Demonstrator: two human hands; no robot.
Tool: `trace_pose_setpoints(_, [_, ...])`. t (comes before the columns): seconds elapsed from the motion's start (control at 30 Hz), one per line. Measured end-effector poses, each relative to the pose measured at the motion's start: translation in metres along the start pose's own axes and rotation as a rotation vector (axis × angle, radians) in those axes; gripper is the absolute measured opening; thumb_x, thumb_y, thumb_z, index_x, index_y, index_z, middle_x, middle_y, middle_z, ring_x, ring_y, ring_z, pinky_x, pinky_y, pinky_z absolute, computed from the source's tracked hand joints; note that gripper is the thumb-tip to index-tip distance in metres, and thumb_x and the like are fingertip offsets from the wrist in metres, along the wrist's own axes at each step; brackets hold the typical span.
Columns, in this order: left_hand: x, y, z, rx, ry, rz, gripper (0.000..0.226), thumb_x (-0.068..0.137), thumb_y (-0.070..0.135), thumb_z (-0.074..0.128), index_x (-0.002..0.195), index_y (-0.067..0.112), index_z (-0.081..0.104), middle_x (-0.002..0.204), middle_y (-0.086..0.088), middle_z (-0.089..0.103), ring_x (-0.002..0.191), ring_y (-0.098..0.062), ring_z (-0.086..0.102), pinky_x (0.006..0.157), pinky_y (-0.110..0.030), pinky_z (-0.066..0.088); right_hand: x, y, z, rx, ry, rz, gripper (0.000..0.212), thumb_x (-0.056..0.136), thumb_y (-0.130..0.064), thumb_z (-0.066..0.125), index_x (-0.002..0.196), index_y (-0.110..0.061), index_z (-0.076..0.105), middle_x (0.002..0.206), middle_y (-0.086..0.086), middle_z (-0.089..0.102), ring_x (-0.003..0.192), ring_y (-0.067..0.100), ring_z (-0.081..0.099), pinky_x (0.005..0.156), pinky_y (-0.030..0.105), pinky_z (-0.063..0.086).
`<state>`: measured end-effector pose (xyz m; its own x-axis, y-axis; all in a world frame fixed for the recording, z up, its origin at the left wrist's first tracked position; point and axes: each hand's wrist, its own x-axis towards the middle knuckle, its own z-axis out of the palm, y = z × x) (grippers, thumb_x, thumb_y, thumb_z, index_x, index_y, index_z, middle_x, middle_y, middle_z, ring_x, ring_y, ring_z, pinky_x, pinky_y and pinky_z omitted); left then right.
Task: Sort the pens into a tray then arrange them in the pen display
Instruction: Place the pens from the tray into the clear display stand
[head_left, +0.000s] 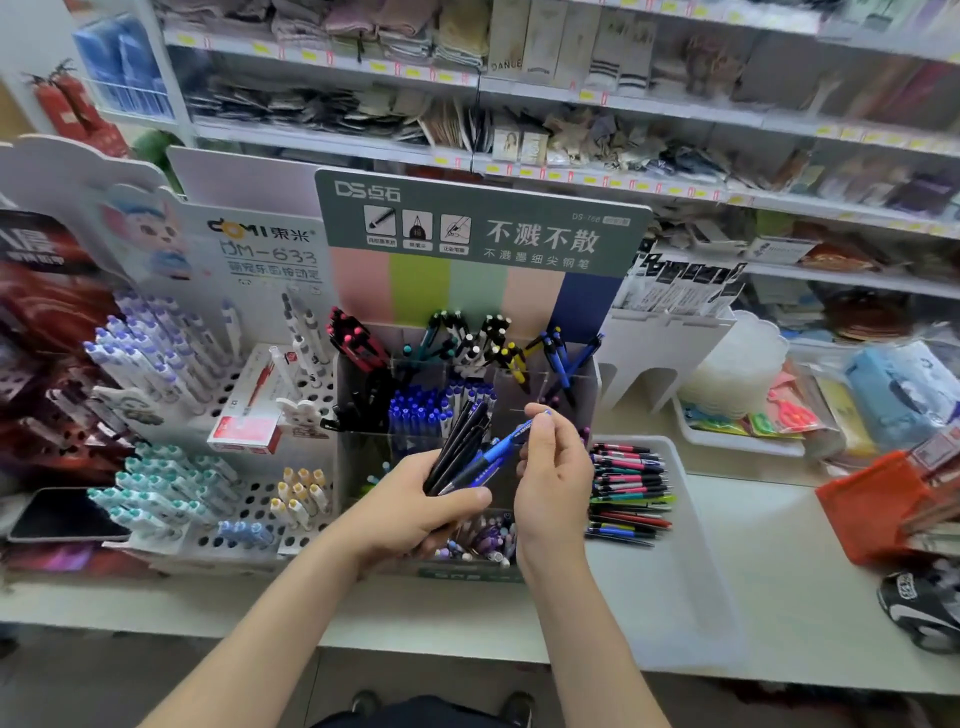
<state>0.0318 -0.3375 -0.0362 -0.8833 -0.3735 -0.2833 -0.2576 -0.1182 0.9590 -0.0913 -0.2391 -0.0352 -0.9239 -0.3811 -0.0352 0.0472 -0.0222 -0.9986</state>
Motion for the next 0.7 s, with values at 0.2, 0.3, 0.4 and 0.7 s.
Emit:
trace_pose_setpoints(0.2, [-0.008,-0.017,-0.013,0.118,0.293,-0.004,0.023,0.097,0.033,0.077,0.094,0.017,0.061,0.069,-0.002,0.065,0.052,-0.019,0.052,0.052,-0.033,0.044,0.002,-0.015,0.01,0.053,0.169,-0.195,0.016,0.115,-0.025,0.043,0.116,-0.017,0.057,0.095,-0.006,0.075,0.079,0.016,0.071,0.069,0.024,0.057])
trace_pose_setpoints(0.3, [-0.007,-0.024,-0.023,0.215,0.54,0.046,0.016,0.094,0.031,0.079,0.09,0.023,0.065,0.069,0.007,0.067,0.058,-0.012,0.059,0.06,-0.032,0.049,0.001,-0.015,0.02,-0.053,0.05,-0.32,0.013,0.114,-0.021,0.045,0.117,-0.014,0.056,0.099,-0.007,0.075,0.085,0.014,0.074,0.076,0.025,0.059])
trace_pose_setpoints(0.4, [-0.005,-0.025,-0.03,0.176,0.631,0.063,0.019,0.094,0.023,0.079,0.084,0.022,0.062,0.06,0.012,0.058,0.053,-0.008,0.052,0.056,-0.028,0.044,0.003,-0.01,0.031,-0.088,-0.056,-0.337,0.011,0.113,-0.02,0.048,0.116,-0.016,0.058,0.099,-0.004,0.077,0.084,0.018,0.076,0.078,0.034,0.062])
trace_pose_setpoints(0.7, [-0.009,-0.017,-0.037,0.061,0.617,0.047,0.011,0.103,0.03,0.068,0.102,0.019,0.067,0.085,-0.004,0.078,0.056,-0.019,0.064,0.051,-0.035,0.051,0.01,-0.004,0.04,-0.183,-0.101,-0.364,0.021,0.115,-0.019,0.042,0.127,-0.017,0.059,0.104,-0.008,0.076,0.092,0.018,0.074,0.084,0.039,0.062])
